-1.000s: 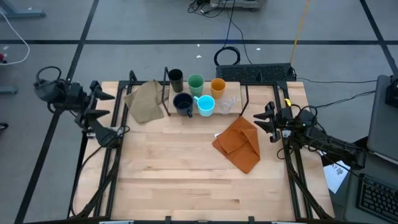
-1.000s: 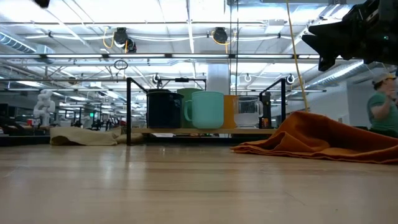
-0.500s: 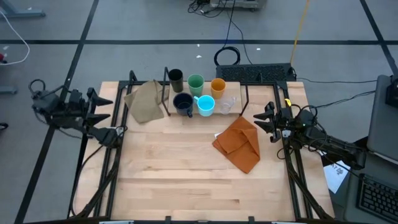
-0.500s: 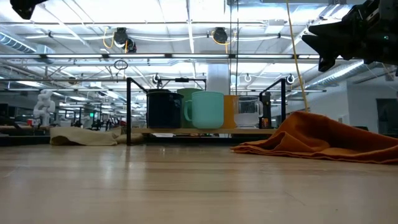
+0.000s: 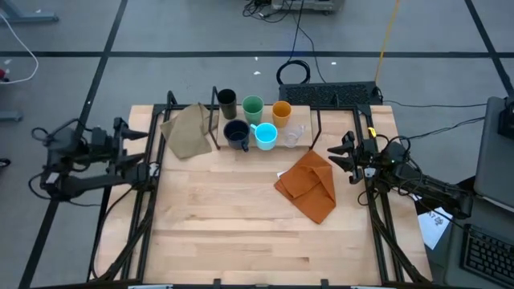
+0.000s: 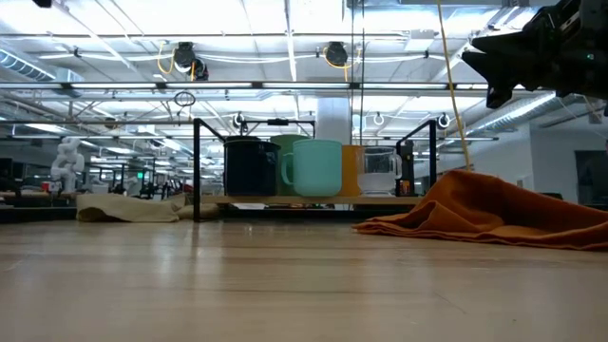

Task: Stack small to large cups/mugs on shelf
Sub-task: Return to Home Position

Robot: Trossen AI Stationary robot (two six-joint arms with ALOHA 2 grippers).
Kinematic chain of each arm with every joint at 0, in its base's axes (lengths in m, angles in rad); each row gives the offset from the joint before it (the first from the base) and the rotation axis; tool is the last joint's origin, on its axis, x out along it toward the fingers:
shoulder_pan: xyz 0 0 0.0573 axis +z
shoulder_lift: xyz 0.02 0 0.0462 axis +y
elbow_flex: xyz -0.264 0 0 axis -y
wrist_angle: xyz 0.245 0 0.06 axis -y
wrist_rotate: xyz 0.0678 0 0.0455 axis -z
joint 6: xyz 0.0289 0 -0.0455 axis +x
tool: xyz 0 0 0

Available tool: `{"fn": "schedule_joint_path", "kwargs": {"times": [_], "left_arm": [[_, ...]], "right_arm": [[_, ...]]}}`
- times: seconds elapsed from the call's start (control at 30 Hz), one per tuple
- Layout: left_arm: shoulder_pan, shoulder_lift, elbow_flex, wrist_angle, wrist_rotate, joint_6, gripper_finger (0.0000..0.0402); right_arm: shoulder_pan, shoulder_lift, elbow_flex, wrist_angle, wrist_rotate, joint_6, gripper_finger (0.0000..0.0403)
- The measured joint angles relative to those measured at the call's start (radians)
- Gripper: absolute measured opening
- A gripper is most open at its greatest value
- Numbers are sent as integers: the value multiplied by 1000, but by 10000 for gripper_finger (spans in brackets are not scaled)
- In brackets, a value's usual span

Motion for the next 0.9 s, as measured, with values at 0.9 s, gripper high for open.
{"fn": "schedule_joint_path", "kwargs": {"times": [0.9], "left_arm": [[53, 3, -633, 701, -50, -72, 298]], "right_arm": [[0, 0, 0, 11, 1, -12, 121]]}}
